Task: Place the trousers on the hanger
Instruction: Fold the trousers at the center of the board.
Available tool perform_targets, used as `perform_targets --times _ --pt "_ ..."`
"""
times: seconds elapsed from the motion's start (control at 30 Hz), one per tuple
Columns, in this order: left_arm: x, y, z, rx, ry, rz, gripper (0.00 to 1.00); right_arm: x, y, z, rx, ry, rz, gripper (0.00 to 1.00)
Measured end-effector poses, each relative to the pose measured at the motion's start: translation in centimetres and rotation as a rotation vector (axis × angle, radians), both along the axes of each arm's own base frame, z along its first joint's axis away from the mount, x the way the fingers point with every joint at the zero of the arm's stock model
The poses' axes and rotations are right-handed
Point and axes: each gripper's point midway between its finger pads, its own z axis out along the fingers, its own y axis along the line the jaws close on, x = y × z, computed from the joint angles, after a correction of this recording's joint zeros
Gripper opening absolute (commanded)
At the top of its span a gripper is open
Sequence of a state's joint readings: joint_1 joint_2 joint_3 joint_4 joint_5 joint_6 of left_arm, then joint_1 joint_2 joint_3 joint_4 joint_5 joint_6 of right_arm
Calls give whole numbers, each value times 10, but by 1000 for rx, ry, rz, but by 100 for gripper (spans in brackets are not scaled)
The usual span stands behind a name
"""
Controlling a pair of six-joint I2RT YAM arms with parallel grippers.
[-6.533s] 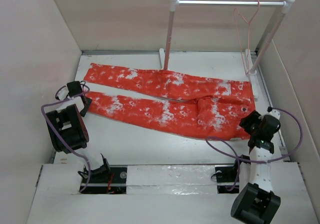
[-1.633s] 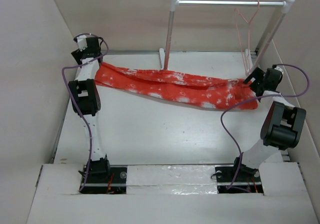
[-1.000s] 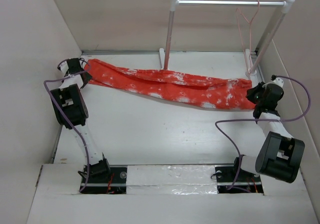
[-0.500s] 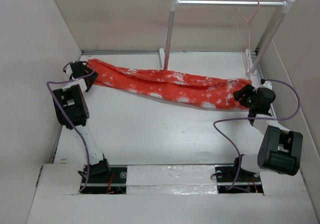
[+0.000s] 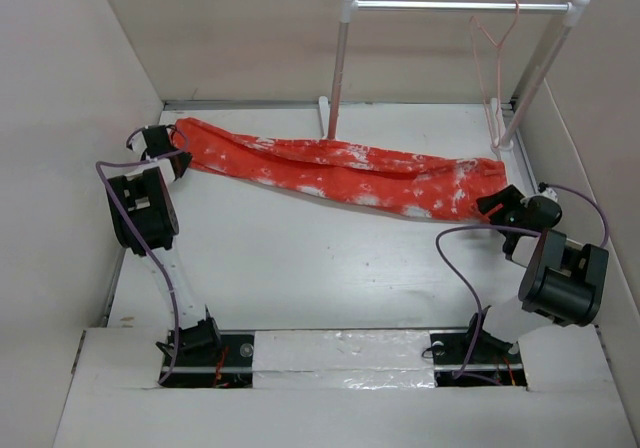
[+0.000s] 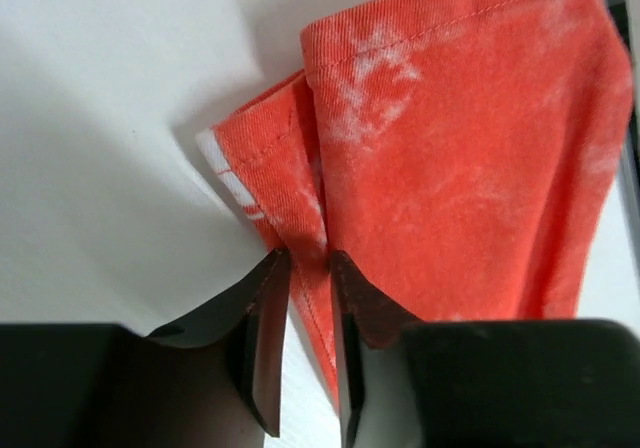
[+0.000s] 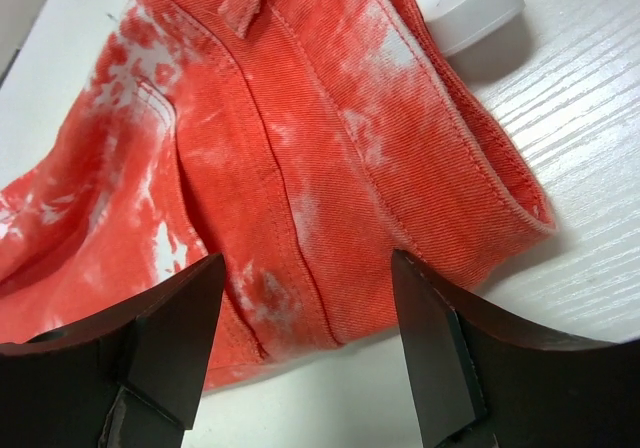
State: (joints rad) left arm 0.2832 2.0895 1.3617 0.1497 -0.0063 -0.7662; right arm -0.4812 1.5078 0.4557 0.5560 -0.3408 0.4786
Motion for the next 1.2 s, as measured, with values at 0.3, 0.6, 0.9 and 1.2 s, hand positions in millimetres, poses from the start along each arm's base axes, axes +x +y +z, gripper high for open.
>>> perform_targets --times 0.3,0.6,0.9,1.2 --pt "1 1 -1 3 -4 3 0 -8 -5 10 -9 -16 -47 74" --pt "-1 2 -4 26 1 -3 0 -24 -14 19 -50 -7 -106 77" --pt "-9 6 -5 70 19 -10 0 -6 0 -7 85 13 -90 57" --pt "-16 10 -6 100 51 -13 0 1 2 -11 159 -6 -137 0"
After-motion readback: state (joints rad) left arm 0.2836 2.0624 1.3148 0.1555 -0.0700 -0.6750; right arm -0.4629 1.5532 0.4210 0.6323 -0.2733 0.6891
